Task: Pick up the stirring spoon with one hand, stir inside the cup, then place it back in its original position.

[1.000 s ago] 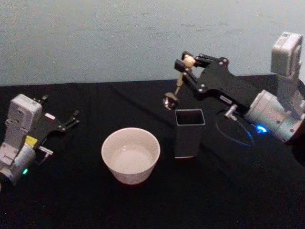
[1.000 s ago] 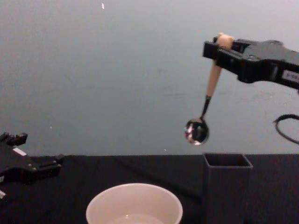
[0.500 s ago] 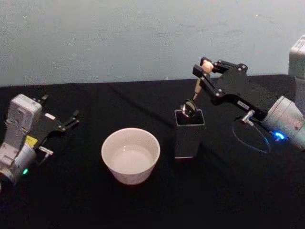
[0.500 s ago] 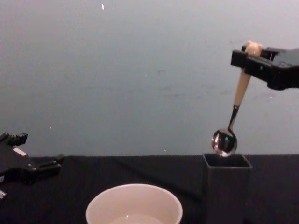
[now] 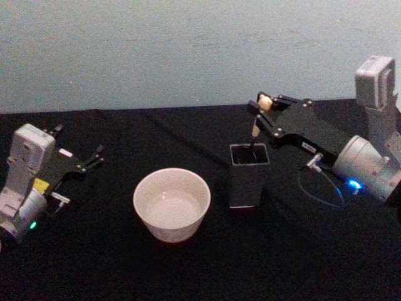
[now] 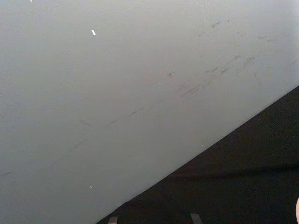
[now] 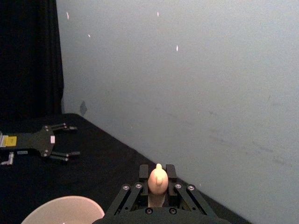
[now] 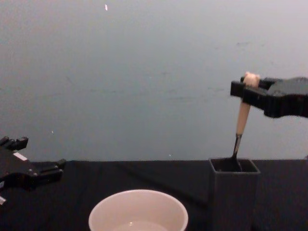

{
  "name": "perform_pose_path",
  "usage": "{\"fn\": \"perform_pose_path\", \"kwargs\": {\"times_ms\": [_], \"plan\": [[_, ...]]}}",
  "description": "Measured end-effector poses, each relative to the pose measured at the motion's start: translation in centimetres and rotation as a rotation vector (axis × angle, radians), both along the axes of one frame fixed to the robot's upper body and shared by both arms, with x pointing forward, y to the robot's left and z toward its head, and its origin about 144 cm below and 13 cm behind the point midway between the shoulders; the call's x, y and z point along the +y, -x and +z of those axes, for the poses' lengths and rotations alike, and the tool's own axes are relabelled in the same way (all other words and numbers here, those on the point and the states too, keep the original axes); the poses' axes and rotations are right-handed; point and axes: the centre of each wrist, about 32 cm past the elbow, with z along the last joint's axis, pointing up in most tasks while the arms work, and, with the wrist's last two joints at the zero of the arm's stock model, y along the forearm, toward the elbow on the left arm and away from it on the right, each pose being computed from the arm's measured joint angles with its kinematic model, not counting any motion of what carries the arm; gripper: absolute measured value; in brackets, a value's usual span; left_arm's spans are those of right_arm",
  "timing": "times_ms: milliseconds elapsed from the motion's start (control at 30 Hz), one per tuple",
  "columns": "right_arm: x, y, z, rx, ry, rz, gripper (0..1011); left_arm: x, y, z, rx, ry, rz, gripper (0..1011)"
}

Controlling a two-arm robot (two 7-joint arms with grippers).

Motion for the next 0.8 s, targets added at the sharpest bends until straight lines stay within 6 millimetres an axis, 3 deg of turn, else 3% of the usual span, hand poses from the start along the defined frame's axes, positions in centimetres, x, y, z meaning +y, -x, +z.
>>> {"fn": "perform_pose_path", "kwargs": {"times_ms": [800], "plan": [[1.4, -0.1, -3.1, 0.153, -0.022, -0.074, 214, 0.0, 0.0, 0.0, 0.000, 0.000, 0.000, 1002]]}}
